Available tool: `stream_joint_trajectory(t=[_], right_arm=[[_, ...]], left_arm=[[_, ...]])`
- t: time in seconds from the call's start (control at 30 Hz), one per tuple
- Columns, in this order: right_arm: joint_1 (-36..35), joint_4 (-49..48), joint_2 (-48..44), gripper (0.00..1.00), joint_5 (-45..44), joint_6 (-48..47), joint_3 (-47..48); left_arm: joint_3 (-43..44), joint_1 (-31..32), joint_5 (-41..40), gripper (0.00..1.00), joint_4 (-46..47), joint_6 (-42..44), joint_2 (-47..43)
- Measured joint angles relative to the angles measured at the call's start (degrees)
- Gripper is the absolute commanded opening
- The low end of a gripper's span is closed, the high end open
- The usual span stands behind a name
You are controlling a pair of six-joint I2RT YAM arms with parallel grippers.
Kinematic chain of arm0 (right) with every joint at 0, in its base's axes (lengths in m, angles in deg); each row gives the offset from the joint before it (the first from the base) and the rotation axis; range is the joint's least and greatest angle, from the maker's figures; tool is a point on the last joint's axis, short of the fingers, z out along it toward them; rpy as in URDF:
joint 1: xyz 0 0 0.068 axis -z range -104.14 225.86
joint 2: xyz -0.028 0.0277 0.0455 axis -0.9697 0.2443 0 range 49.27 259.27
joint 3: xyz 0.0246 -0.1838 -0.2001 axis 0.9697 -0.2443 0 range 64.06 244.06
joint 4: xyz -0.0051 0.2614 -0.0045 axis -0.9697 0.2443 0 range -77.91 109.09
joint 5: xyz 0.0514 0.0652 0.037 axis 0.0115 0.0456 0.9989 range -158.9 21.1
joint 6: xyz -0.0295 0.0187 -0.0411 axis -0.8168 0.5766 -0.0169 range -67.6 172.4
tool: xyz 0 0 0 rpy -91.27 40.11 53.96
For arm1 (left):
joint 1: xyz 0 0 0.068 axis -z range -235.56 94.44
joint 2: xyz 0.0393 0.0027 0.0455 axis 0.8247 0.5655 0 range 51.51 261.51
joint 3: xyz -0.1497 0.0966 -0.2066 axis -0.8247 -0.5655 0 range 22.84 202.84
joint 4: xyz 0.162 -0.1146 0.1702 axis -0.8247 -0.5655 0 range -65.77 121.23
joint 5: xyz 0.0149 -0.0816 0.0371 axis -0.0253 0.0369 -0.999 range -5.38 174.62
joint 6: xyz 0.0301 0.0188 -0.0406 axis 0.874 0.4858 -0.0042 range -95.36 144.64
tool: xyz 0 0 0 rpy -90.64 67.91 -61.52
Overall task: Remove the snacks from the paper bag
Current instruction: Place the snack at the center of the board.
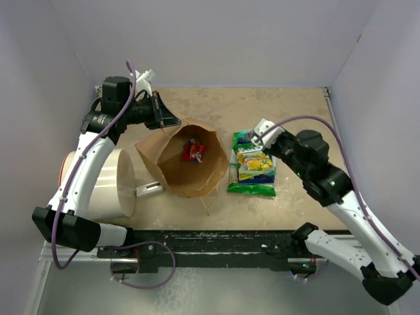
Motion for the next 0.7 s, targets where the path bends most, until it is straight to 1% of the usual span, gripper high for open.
stream_joint_trajectory(t=[0.13,0.23,0.43,0.6,0.7], right_arm=[[7.08,-3.34,6.86,0.00,1.60,-0.04,-1.53],[9.18,-5.38,11.85,0.00,2.58,-1.33,-3.52],[9.49,-7.17,17.46,0.00,3.58,-4.35,-8.48],[9.49,-10.64,16.83,0.00,6.80,-5.81,-14.86],[9.49,-10.60,16.68,0.00,8.33,-6.32,-16.44]], left_arm=[[0.61,-0.68,-0.07,0.00,-0.33,1.11,0.44],[0.94,-1.01,-0.02,0.00,-0.15,1.53,0.98],[0.94,-1.03,1.07,0.00,0.00,1.46,1.38],[0.94,-1.03,2.19,0.00,0.24,1.38,1.38],[0.94,-1.03,2.54,0.00,0.35,1.16,1.38]])
